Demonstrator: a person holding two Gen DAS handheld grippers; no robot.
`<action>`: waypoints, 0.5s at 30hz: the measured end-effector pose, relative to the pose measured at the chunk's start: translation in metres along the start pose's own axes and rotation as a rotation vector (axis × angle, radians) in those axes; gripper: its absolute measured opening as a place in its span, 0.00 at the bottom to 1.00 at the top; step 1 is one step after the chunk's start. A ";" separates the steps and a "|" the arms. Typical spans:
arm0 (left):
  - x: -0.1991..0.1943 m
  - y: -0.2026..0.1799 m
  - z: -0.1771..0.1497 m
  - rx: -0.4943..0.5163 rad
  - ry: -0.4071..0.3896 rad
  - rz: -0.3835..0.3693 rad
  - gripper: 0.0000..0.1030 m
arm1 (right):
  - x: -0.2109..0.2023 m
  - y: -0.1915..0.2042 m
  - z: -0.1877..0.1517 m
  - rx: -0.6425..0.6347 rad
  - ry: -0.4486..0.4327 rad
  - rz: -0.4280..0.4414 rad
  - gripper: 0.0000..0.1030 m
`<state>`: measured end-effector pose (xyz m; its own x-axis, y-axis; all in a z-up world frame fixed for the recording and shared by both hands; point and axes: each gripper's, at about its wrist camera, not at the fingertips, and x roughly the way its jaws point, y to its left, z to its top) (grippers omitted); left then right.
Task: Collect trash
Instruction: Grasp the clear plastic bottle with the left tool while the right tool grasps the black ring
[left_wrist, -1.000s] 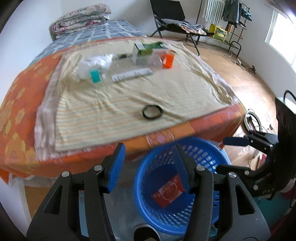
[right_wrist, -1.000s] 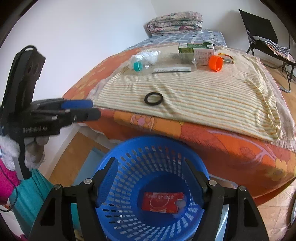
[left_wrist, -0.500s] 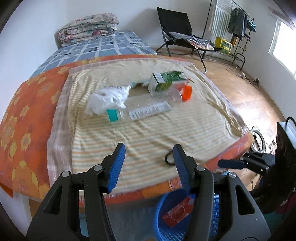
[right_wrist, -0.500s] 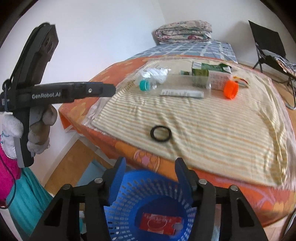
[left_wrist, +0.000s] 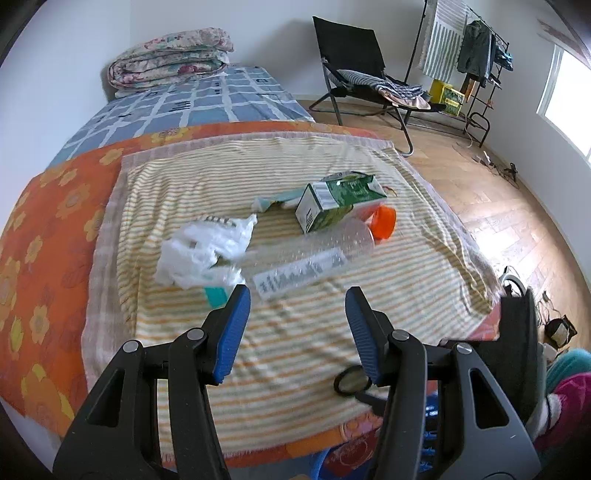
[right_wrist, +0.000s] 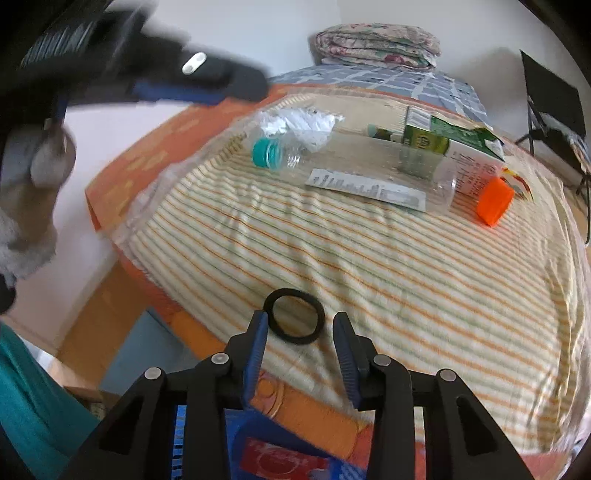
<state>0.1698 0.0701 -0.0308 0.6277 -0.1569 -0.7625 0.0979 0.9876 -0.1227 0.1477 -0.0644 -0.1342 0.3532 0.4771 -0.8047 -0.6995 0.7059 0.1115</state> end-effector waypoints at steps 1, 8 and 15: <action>0.003 0.000 0.003 -0.003 0.001 -0.004 0.53 | 0.003 0.002 0.001 -0.011 0.005 -0.007 0.34; 0.029 0.000 0.020 -0.023 0.026 -0.015 0.53 | 0.017 0.012 0.003 -0.096 0.026 -0.103 0.25; 0.056 -0.001 0.034 -0.075 0.056 -0.045 0.53 | 0.011 -0.014 -0.002 -0.053 0.029 -0.151 0.21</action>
<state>0.2311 0.0606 -0.0513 0.5796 -0.2034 -0.7891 0.0658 0.9769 -0.2035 0.1601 -0.0696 -0.1460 0.4394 0.3516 -0.8266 -0.6716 0.7397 -0.0424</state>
